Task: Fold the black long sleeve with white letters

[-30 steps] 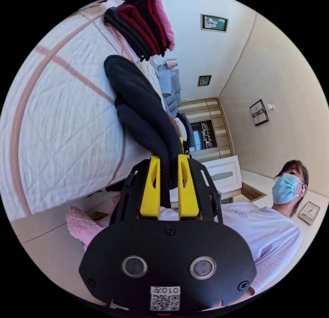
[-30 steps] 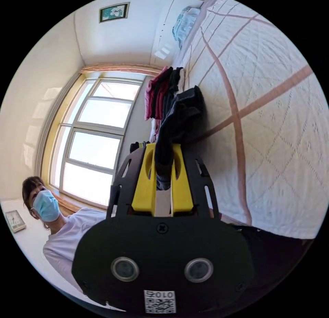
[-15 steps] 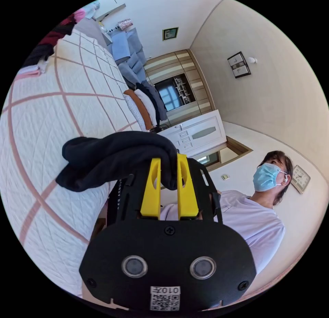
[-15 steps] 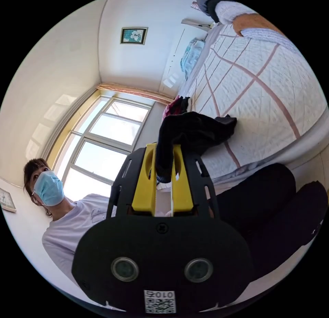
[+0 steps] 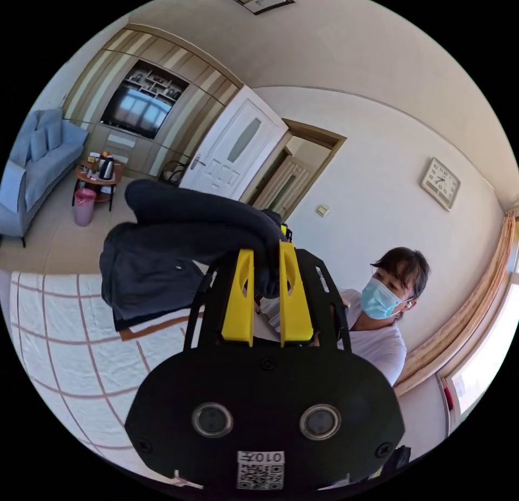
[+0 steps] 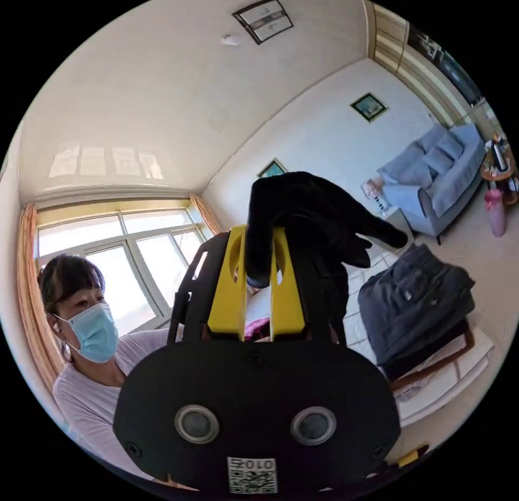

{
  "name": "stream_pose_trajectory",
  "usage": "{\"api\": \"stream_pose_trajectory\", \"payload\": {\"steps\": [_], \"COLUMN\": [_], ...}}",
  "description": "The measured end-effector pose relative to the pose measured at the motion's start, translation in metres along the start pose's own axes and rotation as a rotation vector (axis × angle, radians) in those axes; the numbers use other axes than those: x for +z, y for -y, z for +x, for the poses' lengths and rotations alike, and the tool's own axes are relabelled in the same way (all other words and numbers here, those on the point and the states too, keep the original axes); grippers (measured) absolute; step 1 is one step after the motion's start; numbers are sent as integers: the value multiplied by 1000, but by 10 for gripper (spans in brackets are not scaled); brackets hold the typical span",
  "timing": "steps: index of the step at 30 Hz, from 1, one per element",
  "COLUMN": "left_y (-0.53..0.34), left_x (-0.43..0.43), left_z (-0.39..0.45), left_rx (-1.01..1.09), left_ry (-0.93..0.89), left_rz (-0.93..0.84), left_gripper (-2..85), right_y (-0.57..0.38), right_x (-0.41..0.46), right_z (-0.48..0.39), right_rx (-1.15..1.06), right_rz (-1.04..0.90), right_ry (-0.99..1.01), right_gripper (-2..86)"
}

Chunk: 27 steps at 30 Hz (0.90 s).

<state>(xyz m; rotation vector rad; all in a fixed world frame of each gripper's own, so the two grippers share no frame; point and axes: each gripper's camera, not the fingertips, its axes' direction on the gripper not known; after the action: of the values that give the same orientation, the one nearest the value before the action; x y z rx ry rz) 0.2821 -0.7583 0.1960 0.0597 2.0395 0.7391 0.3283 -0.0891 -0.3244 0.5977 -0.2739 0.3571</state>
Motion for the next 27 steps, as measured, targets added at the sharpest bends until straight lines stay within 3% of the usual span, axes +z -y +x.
{"api": "stream_pose_trajectory", "payload": {"steps": [4,7,8,10,13,19,23,27], "left_y": [18,-36,-66,-99,-103,-45,-49,-91], "left_x": [29,59,69,82,91,85,91,104], "left_z": [-151,-275,-319,-357,-365,-336,-341,-356], "left_rx": [-89,-344,-498,-585,-473,-404,-457,-547], "left_ry": [-126,-162,-140,-155,-235,-27,-17,-7], "left_rz": [-68,-83,-70,-38,21,-132,-136,-153], "left_gripper": [89,86,85,83,81,77,74,69], "right_y": [-33,-107,-140,-182,-192,-147,-125,-178], "right_x": [19,48,57,56,49,66,82,86], "right_z": [53,131,165,196,199,170,155,179], "right_rx": [91,308,440,557,535,418,323,431], "right_rz": [23,-31,-75,-36,-1,-25,-42,-74], "right_ry": [-138,-185,-168,-80,-87,-167,-232,-176], "right_gripper": [81,80,80,79,77,77,79,79]}}
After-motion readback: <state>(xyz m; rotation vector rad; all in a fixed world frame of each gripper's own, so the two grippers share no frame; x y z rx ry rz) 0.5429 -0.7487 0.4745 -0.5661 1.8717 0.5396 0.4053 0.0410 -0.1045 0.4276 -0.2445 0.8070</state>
